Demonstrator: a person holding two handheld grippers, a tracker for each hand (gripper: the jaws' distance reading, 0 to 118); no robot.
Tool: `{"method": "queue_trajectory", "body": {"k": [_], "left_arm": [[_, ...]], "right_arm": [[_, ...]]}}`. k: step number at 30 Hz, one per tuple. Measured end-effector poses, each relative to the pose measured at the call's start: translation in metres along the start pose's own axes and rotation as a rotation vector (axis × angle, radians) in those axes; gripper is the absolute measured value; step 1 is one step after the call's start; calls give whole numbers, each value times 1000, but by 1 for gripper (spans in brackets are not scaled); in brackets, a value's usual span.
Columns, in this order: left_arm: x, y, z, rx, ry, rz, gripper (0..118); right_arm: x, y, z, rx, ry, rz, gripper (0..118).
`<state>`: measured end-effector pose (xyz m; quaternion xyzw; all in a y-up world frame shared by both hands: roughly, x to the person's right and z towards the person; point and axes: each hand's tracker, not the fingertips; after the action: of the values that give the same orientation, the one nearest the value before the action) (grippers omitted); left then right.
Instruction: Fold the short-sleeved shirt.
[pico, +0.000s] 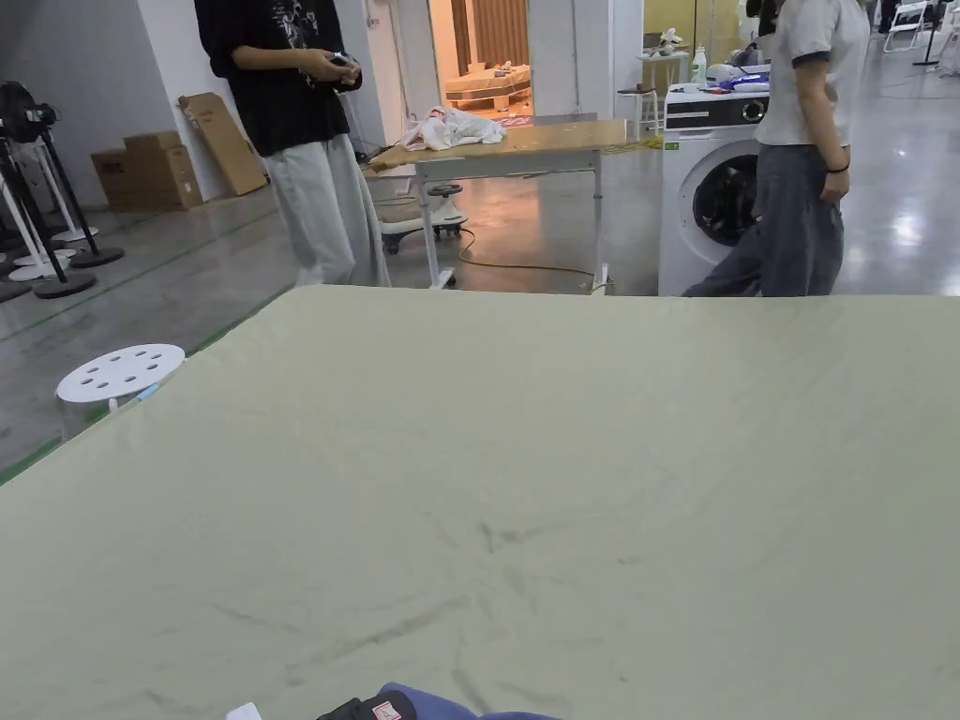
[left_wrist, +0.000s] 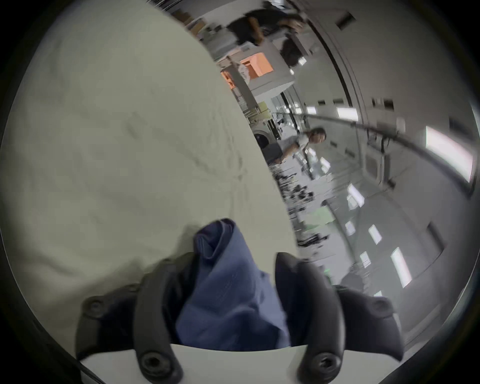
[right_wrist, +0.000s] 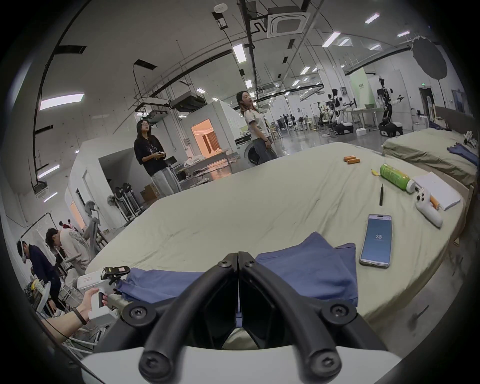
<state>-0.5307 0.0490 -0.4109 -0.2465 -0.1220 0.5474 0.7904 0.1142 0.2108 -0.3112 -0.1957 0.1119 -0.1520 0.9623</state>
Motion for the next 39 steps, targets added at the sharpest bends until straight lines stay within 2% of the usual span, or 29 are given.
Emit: {"method": "queue_trajectory", "body": {"k": [1, 2, 3, 4, 6, 10, 12, 15, 19, 20, 22, 28, 30, 32, 34, 35, 37, 39], "left_arm": [[-3, -3, -8, -20, 2, 70, 45], [-4, -6, -14, -33, 5, 80, 38], [2, -13, -19, -49, 17, 32, 14], [6, -17, -24, -69, 54, -8, 3], [10, -20, -26, -54, 92, -10, 1], [24, -6, -3, 66, 24, 45, 0], [34, 9, 11, 83, 1, 23, 0], [66, 34, 41, 152, 31, -104, 0], [112, 63, 73, 197, 223, -385, 0], [123, 64, 76, 196, 261, -416, 0], [147, 51, 73, 222, 242, -470, 0], [187, -37, -4, 14, 170, -615, 0], [177, -69, -44, -118, 121, -599, 0], [165, -102, -87, -247, 163, -596, 0], [160, -128, -113, -300, 228, -626, 0], [156, -135, -120, -324, 208, -650, 3], [158, -145, -134, -346, 225, -654, 33], [161, -139, -136, -334, 224, -649, 67]], "right_arm": [[-1, 1, 2, 4, -3, -2, 0], [0, 1, 3, 6, -3, -8, 0], [1, 1, 2, 5, -2, -17, 0], [2, 0, 2, 3, -5, -23, 0], [0, 0, 2, -2, -17, -20, 0], [-2, -1, 2, -14, -27, -7, 0], [-2, -2, 0, -20, -24, -7, 0], [-1, -5, -8, -35, -15, -14, 0], [0, -10, -16, -47, 3, -31, 0], [-1, -11, -18, -52, 12, -36, 0], [-2, -13, -23, -65, 26, -44, 0], [-14, -12, -21, -66, 46, -15, 0], [-16, -13, -18, -63, 45, -12, 0], [-16, -18, -15, -69, 50, -31, 0], [-19, -23, -8, -76, 33, -24, 0], [-19, -25, -4, -77, 16, -12, 0], [-17, -30, 3, -85, 3, -9, 0], [-8, -37, 5, -114, 13, -83, 0]]}}
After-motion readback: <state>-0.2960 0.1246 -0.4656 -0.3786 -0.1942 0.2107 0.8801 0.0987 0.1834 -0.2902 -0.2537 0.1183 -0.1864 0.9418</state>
